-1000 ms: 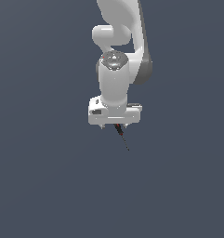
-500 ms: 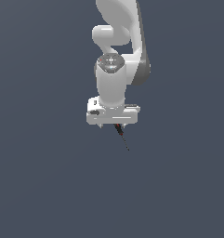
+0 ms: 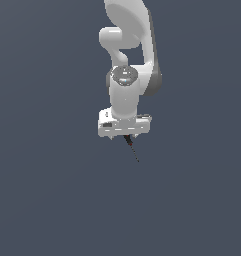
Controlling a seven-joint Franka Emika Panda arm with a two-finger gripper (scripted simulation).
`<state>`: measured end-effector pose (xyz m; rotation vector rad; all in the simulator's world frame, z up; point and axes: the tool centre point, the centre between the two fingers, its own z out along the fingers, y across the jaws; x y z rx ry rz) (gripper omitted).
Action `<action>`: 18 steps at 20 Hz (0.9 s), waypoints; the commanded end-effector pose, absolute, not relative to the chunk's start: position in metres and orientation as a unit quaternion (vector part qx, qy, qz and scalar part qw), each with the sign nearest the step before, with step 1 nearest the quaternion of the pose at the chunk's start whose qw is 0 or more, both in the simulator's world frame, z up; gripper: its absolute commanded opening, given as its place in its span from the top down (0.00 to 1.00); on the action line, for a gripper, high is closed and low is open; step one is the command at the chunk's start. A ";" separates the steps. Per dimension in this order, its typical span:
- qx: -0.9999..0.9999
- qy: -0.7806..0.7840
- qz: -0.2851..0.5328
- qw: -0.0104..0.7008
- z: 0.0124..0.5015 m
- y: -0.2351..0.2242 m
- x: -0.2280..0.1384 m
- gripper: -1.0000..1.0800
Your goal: Pick up the object and move it to a goal position.
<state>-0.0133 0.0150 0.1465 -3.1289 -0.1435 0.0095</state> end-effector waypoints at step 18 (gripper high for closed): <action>-0.983 -0.182 0.000 0.000 0.065 0.056 -0.062 0.04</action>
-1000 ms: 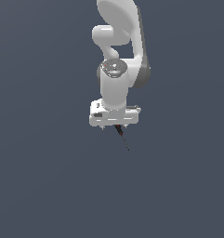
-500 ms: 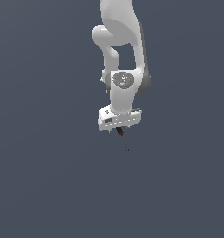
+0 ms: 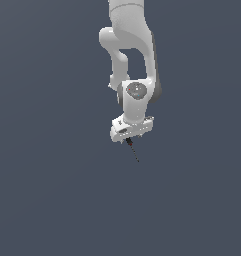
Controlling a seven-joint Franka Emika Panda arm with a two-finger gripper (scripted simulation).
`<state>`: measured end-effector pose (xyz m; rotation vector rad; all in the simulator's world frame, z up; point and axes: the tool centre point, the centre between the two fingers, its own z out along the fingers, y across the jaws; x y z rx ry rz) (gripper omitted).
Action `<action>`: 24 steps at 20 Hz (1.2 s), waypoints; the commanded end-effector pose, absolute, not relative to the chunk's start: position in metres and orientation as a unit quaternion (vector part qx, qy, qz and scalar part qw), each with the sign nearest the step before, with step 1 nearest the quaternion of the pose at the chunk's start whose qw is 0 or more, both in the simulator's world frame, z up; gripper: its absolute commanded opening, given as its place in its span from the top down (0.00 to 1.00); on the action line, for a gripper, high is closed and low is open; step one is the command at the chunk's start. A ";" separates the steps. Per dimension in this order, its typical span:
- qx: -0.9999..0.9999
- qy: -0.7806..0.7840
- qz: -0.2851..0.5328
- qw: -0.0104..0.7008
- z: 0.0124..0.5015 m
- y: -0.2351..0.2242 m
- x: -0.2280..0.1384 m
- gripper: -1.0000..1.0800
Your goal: Pick up the object and move it to a goal position.
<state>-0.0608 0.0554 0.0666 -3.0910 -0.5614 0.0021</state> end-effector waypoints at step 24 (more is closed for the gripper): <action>-0.983 -0.182 0.000 0.000 0.015 0.056 -0.062 1.00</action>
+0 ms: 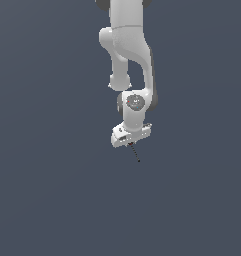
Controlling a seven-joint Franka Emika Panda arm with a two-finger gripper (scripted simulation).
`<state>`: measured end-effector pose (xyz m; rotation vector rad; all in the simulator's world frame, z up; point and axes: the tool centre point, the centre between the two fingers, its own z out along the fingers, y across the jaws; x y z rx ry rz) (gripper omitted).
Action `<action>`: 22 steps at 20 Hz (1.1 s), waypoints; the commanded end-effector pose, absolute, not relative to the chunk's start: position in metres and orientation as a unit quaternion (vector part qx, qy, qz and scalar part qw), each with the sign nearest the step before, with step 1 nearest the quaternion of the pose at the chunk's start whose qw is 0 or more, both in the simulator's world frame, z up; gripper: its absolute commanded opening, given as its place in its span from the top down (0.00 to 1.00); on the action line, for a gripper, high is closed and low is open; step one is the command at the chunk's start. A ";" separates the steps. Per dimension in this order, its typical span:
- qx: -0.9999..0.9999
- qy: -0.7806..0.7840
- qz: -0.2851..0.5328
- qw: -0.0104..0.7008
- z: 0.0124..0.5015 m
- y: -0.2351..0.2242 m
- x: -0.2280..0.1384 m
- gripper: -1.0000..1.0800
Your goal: Pick up the object and move it to a goal position.
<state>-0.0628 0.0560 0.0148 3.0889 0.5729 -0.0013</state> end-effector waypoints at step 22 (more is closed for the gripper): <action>0.983 0.183 0.000 0.000 0.078 0.064 -0.046 1.00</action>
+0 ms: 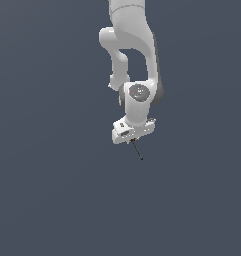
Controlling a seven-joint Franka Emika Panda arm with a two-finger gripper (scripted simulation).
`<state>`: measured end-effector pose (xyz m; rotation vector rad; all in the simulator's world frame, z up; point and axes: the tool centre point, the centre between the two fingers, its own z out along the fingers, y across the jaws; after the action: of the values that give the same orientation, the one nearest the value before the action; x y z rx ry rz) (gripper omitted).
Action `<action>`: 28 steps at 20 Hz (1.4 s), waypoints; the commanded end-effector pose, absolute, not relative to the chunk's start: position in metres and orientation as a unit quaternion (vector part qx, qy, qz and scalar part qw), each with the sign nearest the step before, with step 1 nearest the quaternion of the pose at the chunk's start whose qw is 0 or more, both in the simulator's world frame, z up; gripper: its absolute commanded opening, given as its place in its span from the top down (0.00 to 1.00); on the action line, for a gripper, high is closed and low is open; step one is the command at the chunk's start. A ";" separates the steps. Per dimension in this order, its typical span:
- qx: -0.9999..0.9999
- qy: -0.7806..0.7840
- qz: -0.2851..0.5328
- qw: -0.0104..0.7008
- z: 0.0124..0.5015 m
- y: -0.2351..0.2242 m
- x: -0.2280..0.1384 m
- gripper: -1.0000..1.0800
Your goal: Pick up the object and move it to a goal position.
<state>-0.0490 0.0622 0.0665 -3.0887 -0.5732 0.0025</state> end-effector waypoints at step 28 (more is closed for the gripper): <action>-0.983 -0.183 0.000 0.000 0.330 0.095 0.030 1.00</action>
<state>0.0269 0.0937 0.3215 -3.0881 -0.5740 -0.0010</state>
